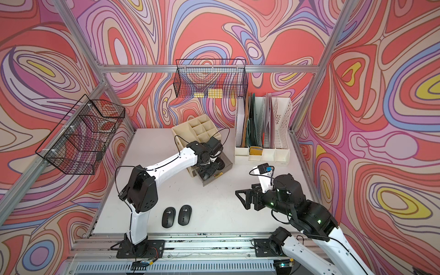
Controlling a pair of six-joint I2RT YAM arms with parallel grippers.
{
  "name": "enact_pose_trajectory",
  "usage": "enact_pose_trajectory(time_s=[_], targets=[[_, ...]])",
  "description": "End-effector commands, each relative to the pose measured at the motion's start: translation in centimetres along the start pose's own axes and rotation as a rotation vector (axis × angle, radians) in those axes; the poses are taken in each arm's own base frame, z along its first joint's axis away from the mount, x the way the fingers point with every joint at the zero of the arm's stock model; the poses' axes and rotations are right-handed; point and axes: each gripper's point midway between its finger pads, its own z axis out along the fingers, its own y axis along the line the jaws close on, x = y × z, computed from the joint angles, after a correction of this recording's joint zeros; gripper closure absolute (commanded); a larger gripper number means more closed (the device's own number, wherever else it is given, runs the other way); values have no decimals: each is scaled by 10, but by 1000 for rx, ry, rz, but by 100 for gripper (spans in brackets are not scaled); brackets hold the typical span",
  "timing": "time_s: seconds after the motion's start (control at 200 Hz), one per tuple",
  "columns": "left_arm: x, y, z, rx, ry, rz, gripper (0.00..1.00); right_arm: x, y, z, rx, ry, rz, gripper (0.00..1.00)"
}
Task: Take the mice out of the drawer
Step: Pick up the mouse from the drawer.
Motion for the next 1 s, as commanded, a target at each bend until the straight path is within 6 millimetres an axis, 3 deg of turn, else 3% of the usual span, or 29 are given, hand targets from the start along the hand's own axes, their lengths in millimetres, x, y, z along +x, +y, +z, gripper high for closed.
enact_pose_trajectory(time_s=[0.0, 0.481, 0.816, 0.991], targets=[[17, -1, 7, 12, 74, 13, 43, -1, 0, -2, 1, -17, 4, 2], [-16, -20, -42, 39, -123, 139, 47, -2, 0, 0, -7, -24, 12, 3], [-24, -6, -89, -37, -266, 142, 47, -2, 1, 0, -14, -33, 13, 3], [-17, 1, -115, -63, -318, 68, 45, -3, 2, -1, -18, -37, 13, 3]])
